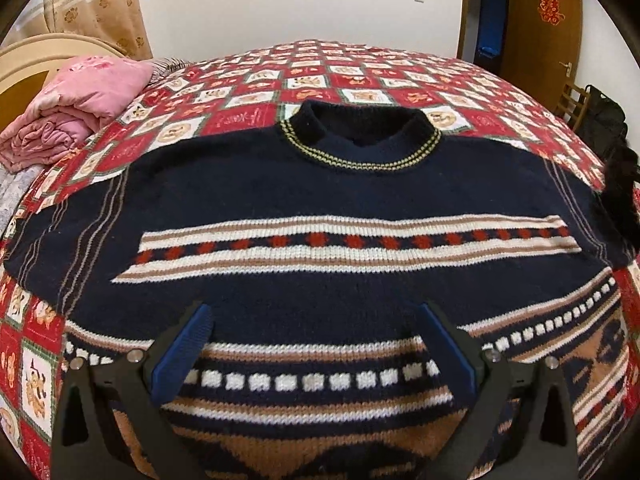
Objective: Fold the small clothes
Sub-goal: 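Carry the held sleeve across the sweater body toward the other sleeve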
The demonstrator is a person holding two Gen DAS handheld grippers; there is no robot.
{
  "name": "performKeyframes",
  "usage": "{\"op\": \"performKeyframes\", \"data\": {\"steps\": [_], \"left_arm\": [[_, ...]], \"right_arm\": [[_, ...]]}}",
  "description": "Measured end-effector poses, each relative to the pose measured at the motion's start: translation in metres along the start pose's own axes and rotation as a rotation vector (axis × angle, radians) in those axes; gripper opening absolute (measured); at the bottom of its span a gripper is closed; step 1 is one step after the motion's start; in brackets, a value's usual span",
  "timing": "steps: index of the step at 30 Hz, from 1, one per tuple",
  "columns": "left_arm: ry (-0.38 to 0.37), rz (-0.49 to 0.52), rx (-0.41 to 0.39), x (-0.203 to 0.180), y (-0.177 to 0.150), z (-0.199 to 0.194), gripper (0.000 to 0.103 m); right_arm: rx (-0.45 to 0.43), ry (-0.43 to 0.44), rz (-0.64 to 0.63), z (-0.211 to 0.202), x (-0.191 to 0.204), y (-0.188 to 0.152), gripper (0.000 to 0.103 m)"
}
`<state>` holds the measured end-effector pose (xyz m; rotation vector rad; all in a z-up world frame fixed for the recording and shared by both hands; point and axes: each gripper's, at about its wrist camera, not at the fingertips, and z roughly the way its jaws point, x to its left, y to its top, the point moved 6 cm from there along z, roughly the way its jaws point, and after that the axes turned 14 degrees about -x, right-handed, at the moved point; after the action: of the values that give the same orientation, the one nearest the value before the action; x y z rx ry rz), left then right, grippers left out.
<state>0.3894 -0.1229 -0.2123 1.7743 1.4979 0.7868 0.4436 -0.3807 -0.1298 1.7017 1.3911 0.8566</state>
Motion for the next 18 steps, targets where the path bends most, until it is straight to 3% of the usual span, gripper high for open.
{"op": "performKeyframes", "data": {"steps": [6,9,12,14,16,18], "left_arm": [[0.008,-0.015,-0.006,0.015,0.0,-0.007,0.103],[0.008,-0.021,-0.008,0.02,0.0,-0.009,0.103],[-0.002,-0.023,-0.004,0.019,0.0,-0.01,0.103],[-0.021,-0.025,0.002,0.015,0.001,-0.01,0.103],[-0.054,-0.033,0.017,0.009,0.002,-0.01,0.103],[-0.088,-0.044,0.03,0.0,0.004,-0.009,0.103]], "right_arm": [[0.014,0.115,-0.101,0.007,0.093,-0.024,0.007],[0.025,0.137,-0.139,0.011,0.118,-0.039,0.007],[0.086,0.218,-0.125,0.022,0.133,-0.058,0.009],[0.097,0.258,-0.101,0.02,0.132,-0.067,0.023],[0.097,0.297,-0.06,0.011,0.12,-0.069,0.064],[0.053,0.311,-0.001,-0.003,0.095,-0.065,0.068]]}}
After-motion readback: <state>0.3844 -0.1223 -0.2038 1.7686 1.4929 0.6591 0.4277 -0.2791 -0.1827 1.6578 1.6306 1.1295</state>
